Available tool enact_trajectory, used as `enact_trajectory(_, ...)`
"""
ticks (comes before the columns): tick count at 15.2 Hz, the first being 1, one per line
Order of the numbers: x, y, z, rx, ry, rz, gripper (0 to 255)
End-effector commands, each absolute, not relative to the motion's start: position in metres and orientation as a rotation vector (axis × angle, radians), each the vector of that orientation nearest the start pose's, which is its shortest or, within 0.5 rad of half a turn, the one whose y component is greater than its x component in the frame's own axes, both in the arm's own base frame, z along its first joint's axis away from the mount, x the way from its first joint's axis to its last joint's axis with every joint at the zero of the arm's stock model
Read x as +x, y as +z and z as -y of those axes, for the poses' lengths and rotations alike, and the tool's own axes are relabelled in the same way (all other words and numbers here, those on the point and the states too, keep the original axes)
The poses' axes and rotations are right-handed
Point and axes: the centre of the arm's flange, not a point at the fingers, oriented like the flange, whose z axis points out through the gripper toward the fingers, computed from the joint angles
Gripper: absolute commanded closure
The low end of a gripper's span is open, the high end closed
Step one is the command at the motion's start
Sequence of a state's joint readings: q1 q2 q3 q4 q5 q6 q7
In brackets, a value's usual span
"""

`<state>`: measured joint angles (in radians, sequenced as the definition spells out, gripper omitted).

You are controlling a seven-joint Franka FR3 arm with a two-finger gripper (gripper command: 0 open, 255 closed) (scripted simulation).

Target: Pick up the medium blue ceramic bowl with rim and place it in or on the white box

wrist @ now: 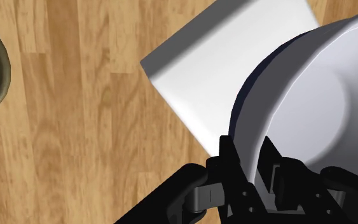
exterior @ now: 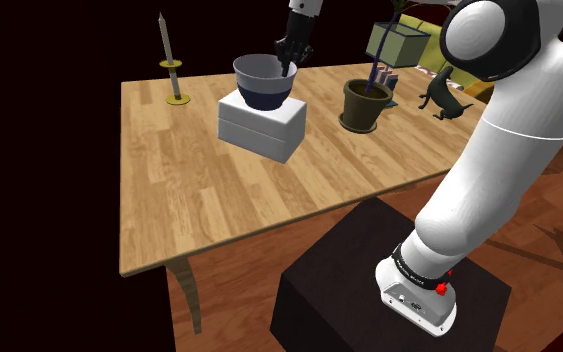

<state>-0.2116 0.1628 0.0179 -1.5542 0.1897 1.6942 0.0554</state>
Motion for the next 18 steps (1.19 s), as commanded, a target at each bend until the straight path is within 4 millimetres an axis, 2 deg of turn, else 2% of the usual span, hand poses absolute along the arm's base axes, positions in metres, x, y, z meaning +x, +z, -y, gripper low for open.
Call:
enact_trajectory(1,0.602,0.550,0.101,-2.922,0.012,-0.404,255)
enact_trajectory(2,0.602,0.550,0.100,-2.922,0.012,-0.404,0)
enact_trajectory(7,0.602,0.550,0.101,-2.922,0.012,-0.404,0)
enact_trajectory(11,0.601,0.599,0.110,-2.922,0.012,-0.404,0)
enact_trajectory(18,0.601,0.599,0.110,-2.922,0.012,-0.404,0)
